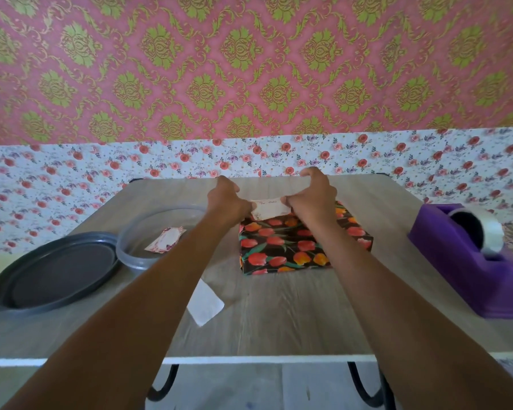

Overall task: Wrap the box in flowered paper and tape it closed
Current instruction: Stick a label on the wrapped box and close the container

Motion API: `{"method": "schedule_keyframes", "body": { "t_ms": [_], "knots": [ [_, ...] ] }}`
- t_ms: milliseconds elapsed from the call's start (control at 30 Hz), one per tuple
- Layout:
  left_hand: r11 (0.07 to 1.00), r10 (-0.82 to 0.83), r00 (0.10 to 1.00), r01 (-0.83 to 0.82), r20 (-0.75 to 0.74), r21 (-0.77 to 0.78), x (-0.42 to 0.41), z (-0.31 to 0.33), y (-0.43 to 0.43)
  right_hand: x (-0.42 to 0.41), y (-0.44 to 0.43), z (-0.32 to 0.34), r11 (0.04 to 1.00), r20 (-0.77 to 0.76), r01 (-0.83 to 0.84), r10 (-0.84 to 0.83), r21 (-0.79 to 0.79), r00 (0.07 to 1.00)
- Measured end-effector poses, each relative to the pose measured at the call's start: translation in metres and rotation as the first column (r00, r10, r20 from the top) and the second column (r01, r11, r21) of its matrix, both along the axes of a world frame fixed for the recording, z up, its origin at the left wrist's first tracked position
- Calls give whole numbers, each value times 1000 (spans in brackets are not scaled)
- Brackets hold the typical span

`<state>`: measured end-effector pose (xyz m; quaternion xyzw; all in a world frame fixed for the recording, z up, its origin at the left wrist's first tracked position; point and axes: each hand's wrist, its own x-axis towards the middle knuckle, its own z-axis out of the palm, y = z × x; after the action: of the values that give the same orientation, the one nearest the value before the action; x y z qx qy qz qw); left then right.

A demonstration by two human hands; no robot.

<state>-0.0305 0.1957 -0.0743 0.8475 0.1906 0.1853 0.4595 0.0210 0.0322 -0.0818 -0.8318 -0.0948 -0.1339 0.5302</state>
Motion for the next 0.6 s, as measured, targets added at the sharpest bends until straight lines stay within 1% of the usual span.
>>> {"method": "schedule_keyframes", "body": {
  "t_ms": [133,233,333,600],
  "knots": [
    [1000,-4,998,5,-58,18,13,-6,5,13,1,-16,998,-57,67,-66,19,996],
    [1000,6,997,-7,-81,-9,18,-8,6,17,1,-19,995,-75,90,-87,42,993],
    [999,19,996,-22,-85,-38,20,-10,7,17,2,-19,997,-70,78,-77,25,995],
    [1000,22,998,-22,-67,6,15,-10,5,15,4,-22,997,-62,79,-78,6,995]
  ]
}}
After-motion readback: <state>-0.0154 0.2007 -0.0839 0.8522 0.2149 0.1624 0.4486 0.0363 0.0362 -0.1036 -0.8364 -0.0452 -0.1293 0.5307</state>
